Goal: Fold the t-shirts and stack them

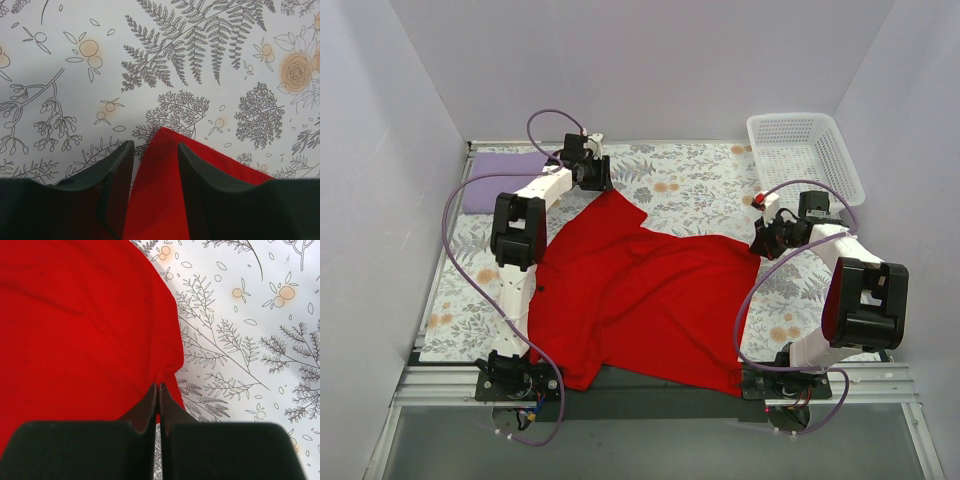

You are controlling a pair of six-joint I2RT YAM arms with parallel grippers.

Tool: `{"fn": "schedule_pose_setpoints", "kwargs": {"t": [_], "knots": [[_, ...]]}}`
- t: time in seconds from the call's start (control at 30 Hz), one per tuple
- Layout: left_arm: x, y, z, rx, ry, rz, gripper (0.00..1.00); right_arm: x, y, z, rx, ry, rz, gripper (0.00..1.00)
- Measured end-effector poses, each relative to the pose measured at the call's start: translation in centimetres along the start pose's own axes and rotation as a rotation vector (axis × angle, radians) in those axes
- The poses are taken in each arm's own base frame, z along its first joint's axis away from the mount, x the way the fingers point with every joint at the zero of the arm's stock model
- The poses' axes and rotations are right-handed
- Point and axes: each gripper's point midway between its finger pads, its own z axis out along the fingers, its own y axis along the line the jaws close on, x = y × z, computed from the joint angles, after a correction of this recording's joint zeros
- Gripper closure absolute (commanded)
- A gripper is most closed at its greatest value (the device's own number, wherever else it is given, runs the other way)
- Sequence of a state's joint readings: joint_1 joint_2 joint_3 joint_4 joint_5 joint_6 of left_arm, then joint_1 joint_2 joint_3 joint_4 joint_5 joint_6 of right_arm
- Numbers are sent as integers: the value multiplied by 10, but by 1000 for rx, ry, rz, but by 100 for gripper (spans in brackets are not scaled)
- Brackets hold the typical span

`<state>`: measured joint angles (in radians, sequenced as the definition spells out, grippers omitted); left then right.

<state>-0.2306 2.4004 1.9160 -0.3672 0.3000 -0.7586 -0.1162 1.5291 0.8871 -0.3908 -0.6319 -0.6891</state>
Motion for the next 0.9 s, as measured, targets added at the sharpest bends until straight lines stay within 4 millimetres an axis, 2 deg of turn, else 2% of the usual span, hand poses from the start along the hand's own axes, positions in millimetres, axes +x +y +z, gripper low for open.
{"fn": "schedule_pose_setpoints", "kwargs": {"t": [0.33,0.57,0.9], "knots": [[1,-4,4,-70,0,78,64,1,-2,-2,4,0,7,99],[2,-4,6,-125,4,123,71,1,-2,-2,4,-2,8,99],[3,-6,7,-148,7,145,90,-1,-4,-3,6,-8,10,99]]}}
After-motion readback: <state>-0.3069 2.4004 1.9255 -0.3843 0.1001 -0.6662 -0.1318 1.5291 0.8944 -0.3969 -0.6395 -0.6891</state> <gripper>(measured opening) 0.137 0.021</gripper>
